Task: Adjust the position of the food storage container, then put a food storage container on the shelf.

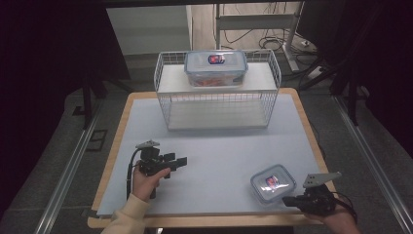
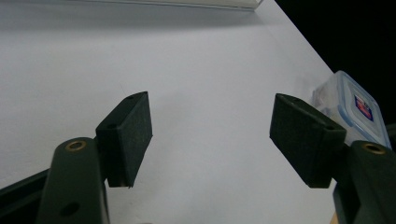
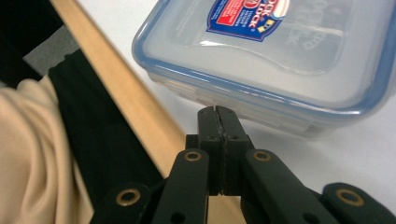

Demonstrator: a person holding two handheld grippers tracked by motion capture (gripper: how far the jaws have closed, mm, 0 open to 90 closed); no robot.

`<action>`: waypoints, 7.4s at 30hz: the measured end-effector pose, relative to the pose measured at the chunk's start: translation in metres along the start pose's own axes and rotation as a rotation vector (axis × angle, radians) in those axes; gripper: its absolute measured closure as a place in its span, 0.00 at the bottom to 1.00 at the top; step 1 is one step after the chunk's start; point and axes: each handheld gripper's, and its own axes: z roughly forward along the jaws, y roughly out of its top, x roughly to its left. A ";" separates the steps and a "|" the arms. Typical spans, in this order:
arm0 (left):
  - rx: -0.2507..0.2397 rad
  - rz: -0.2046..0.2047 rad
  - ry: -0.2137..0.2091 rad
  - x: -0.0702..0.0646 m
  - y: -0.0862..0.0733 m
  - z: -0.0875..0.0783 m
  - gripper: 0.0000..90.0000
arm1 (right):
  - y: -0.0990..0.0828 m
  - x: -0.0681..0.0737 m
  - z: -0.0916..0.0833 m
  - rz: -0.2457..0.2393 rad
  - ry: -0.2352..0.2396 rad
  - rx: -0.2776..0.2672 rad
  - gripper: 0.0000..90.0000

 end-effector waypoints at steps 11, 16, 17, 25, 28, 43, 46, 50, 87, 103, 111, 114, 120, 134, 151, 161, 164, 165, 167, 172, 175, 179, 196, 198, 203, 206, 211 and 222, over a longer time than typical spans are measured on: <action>0.005 0.003 -0.002 0.001 0.000 0.000 0.33 | 0.028 -0.014 0.020 0.019 -0.011 -0.007 1.00; -0.002 0.000 -0.002 0.002 0.000 -0.001 0.33 | 0.042 -0.020 0.030 0.019 -0.008 -0.004 1.00; -0.003 0.000 -0.002 0.002 0.000 -0.001 0.33 | 0.044 -0.021 0.032 0.017 -0.010 -0.005 1.00; 0.001 0.004 0.001 0.002 0.000 -0.001 0.33 | 0.041 -0.023 0.032 0.031 -0.018 -0.010 1.00; 0.001 0.000 0.002 0.002 -0.001 0.000 0.33 | 0.041 -0.023 0.031 0.033 -0.018 -0.016 1.00; 0.003 0.002 0.002 0.003 -0.001 -0.001 0.33 | 0.052 -0.010 0.044 0.005 -0.006 -0.009 1.00; 0.003 -0.004 0.004 0.004 -0.001 0.000 0.33 | 0.051 0.001 0.047 -0.009 0.024 -0.012 1.00; 0.008 0.003 0.003 0.003 -0.001 0.000 0.33 | 0.056 0.011 0.057 -0.039 0.025 -0.002 1.00; 0.004 0.002 0.007 0.005 -0.001 -0.001 0.33 | 0.068 -0.064 0.041 0.205 -0.277 -0.125 1.00; 0.004 -0.006 0.015 0.007 -0.001 -0.002 0.33 | 0.097 -0.044 0.078 0.142 -0.243 -0.100 1.00; 0.000 -0.005 0.014 0.008 -0.001 -0.002 0.33 | 0.114 -0.028 0.103 0.105 -0.191 -0.089 1.00; 0.001 -0.003 0.015 0.008 -0.001 -0.002 0.33 | 0.119 -0.022 0.110 0.084 -0.180 -0.083 1.00; 0.008 0.004 0.016 0.007 -0.002 -0.001 0.33 | 0.121 -0.018 0.114 0.073 -0.175 -0.077 1.00; 0.010 0.013 0.028 0.005 -0.002 -0.001 0.33 | 0.110 -0.029 0.081 0.129 -0.150 -0.171 1.00; 0.021 0.007 0.048 0.004 -0.001 0.004 0.30 | 0.109 -0.036 0.075 0.233 -0.029 -0.221 0.54; 0.037 -0.001 0.006 -0.005 0.003 0.013 0.27 | 0.115 -0.033 0.080 0.248 0.037 -0.230 0.42; 0.052 0.002 -0.010 -0.009 0.005 0.022 0.27 | 0.116 -0.032 0.082 0.255 0.041 -0.236 0.40; 0.056 -0.005 -0.015 -0.010 0.006 0.025 0.27 | 0.116 -0.031 0.083 0.259 0.043 -0.237 0.40; 0.068 -0.010 -0.033 -0.012 0.008 0.033 0.28 | 0.117 -0.031 0.085 0.263 0.049 -0.235 0.39; 0.091 -0.017 -0.065 -0.018 0.014 0.054 0.28 | 0.119 -0.031 0.093 0.280 0.070 -0.206 0.36; 0.107 -0.033 -0.088 -0.021 0.016 0.065 0.28 | 0.120 -0.031 0.099 0.291 0.081 -0.183 0.35; 0.133 -0.061 -0.118 -0.020 0.018 0.078 0.28 | 0.122 -0.034 0.107 0.315 0.106 -0.169 0.33; 0.174 -0.103 -0.174 -0.022 0.009 0.090 0.37 | 0.125 -0.033 0.122 0.360 0.158 -0.126 0.37; 0.175 -0.096 -0.171 -0.022 0.009 0.089 0.38 | 0.125 -0.032 0.120 0.362 0.161 -0.122 0.38; 0.160 -0.071 -0.168 -0.026 0.007 0.082 0.45 | 0.121 -0.031 0.114 0.371 0.174 -0.147 0.49; 0.154 -0.055 -0.159 -0.029 0.005 0.080 0.47 | 0.118 -0.029 0.111 0.356 0.177 -0.161 0.51; 0.137 -0.029 -0.151 -0.033 0.000 0.075 0.50 | 0.114 -0.025 0.108 0.339 0.171 -0.180 0.55; 0.107 0.019 -0.130 -0.041 -0.005 0.069 0.53 | 0.108 -0.019 0.103 0.345 0.172 -0.212 0.58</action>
